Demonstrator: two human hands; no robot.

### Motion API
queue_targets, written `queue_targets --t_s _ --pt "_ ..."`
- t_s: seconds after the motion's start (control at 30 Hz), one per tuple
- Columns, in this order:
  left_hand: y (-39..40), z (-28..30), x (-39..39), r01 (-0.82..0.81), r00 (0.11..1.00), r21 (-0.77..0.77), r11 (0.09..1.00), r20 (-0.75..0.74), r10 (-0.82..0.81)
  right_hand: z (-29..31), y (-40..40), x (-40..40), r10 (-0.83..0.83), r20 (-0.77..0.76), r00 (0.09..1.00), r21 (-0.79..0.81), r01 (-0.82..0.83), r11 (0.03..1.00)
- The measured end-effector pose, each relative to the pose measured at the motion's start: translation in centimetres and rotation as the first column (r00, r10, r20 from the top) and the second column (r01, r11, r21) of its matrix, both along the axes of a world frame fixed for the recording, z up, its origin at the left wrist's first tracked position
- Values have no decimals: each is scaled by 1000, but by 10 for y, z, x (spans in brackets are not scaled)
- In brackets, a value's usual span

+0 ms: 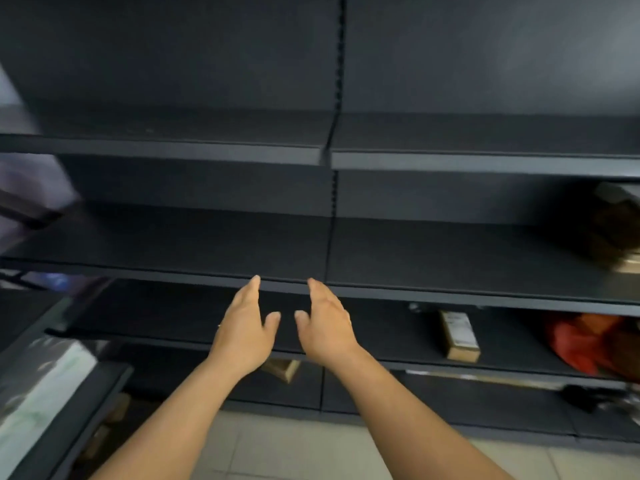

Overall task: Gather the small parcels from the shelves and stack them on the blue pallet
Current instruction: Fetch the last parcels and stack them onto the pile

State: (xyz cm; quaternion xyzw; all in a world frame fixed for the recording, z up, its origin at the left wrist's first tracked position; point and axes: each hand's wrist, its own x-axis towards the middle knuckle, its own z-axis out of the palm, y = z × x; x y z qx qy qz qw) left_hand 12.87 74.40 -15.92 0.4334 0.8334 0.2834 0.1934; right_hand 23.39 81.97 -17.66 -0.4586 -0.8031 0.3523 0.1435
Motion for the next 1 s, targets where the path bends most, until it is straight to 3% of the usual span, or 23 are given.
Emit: queue_targets --t_s 0.5,1.0 --pt "126 -62 246 177 980 -65 982 108 -170 -61 112 270 -210 77 975 -62 214 975" --pt "249 -197 288 336 939 -244 910 158 -305 -195 209 324 -424 185 886 -243 459 854"
